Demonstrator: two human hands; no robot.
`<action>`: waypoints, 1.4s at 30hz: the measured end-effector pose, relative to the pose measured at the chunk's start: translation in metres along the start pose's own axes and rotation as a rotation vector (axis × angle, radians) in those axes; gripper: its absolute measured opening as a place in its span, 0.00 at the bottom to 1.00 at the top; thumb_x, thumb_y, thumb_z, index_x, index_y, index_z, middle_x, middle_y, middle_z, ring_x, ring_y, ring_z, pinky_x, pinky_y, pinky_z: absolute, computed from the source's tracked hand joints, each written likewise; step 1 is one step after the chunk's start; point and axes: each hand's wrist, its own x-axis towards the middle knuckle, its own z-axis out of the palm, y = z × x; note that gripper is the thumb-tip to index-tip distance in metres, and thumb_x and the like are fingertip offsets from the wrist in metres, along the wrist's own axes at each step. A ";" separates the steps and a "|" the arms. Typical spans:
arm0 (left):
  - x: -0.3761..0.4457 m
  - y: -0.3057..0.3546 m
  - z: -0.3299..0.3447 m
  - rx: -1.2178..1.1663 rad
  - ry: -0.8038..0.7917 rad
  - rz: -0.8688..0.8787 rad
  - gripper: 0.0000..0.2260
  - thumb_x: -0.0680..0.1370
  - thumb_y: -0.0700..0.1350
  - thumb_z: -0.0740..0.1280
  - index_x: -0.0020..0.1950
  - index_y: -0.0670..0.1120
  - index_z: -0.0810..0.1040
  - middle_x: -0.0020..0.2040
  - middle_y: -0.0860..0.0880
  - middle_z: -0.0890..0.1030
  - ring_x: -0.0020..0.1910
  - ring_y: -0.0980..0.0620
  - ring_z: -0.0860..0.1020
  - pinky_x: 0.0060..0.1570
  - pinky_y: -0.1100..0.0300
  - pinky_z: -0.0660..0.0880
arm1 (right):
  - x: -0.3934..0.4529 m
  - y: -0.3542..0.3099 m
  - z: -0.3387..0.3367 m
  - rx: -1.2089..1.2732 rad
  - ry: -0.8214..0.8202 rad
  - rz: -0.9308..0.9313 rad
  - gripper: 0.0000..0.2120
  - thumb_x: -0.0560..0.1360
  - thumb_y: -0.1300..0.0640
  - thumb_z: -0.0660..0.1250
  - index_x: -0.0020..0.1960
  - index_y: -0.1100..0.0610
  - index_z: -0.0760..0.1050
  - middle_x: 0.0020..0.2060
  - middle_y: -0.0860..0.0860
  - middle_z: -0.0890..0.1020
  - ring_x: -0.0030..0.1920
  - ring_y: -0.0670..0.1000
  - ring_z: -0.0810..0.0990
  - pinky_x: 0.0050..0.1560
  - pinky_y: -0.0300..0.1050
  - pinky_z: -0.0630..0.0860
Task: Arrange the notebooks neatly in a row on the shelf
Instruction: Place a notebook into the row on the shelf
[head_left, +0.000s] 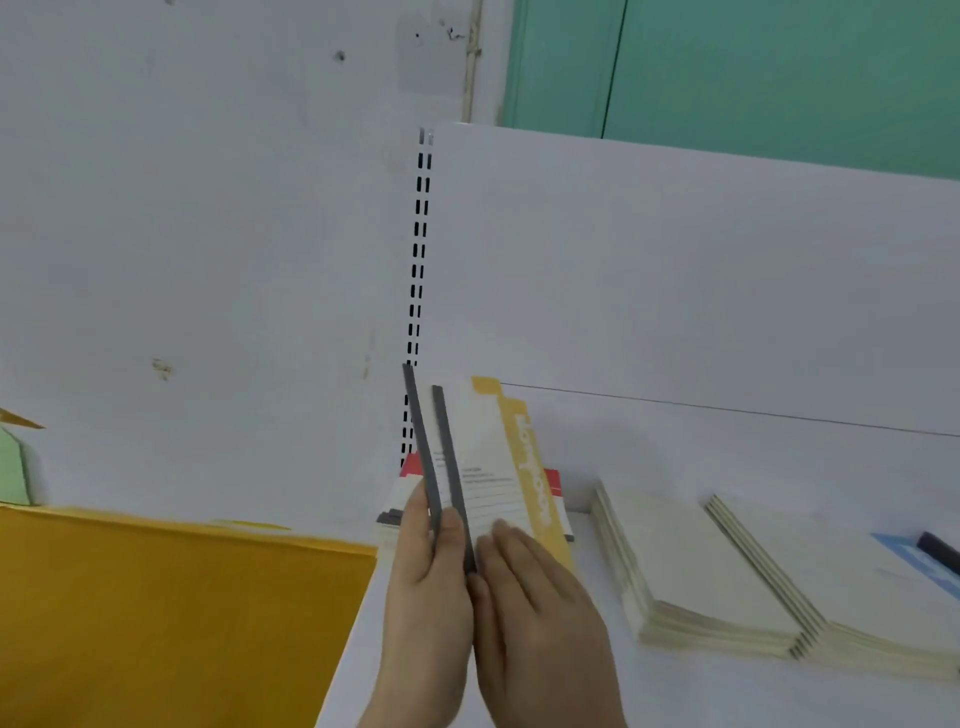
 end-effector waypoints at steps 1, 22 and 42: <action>-0.001 0.000 0.004 -0.023 -0.009 0.003 0.15 0.85 0.45 0.56 0.66 0.62 0.74 0.57 0.58 0.83 0.59 0.55 0.81 0.62 0.51 0.77 | -0.005 0.001 0.001 0.014 -0.009 0.011 0.16 0.79 0.52 0.61 0.58 0.59 0.82 0.60 0.54 0.81 0.60 0.53 0.80 0.55 0.50 0.79; -0.101 -0.052 0.197 -0.022 -0.308 -0.007 0.11 0.84 0.48 0.58 0.58 0.60 0.78 0.52 0.61 0.84 0.52 0.63 0.81 0.48 0.65 0.75 | -0.089 0.164 -0.218 -0.172 -0.116 0.427 0.29 0.74 0.33 0.59 0.70 0.47 0.69 0.73 0.48 0.67 0.70 0.33 0.62 0.57 0.25 0.65; -0.215 -0.163 0.525 0.537 -0.684 0.144 0.12 0.82 0.47 0.63 0.57 0.66 0.71 0.49 0.62 0.82 0.43 0.68 0.77 0.37 0.74 0.71 | -0.191 0.432 -0.463 -0.359 -0.081 0.548 0.30 0.70 0.41 0.69 0.68 0.53 0.73 0.70 0.43 0.68 0.65 0.36 0.65 0.64 0.34 0.67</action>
